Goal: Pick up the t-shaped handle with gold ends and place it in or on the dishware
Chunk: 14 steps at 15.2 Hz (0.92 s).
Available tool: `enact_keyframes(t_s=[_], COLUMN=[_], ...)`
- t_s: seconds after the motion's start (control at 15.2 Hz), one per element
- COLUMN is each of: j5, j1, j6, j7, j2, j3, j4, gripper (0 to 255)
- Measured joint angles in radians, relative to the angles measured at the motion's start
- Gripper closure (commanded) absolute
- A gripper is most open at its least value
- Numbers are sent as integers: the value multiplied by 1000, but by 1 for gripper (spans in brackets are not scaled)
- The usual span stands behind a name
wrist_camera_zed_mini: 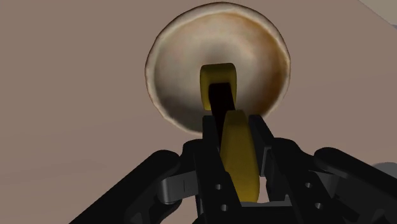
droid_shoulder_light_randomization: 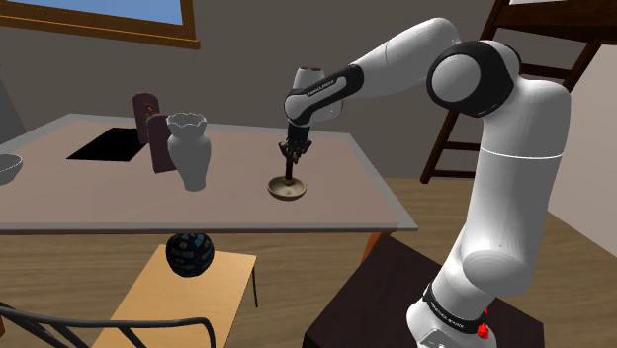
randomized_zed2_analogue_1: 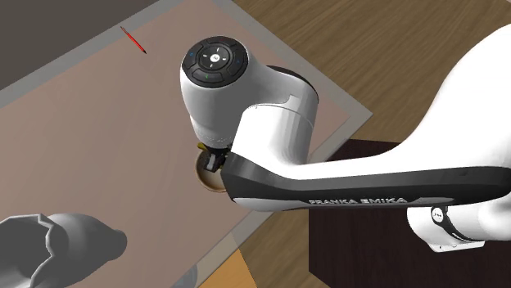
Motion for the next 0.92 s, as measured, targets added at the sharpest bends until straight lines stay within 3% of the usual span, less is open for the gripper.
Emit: enact_keyframes(t_s=[0.33,0.4,0.92], j5=[0,0,-7], j1=[0,0,3], j6=[4,4,-29], j7=[0,0,5], j2=[1,1,-26], j3=[0,0,-2], j4=[-3,-3,4], gripper=[255,0,0])
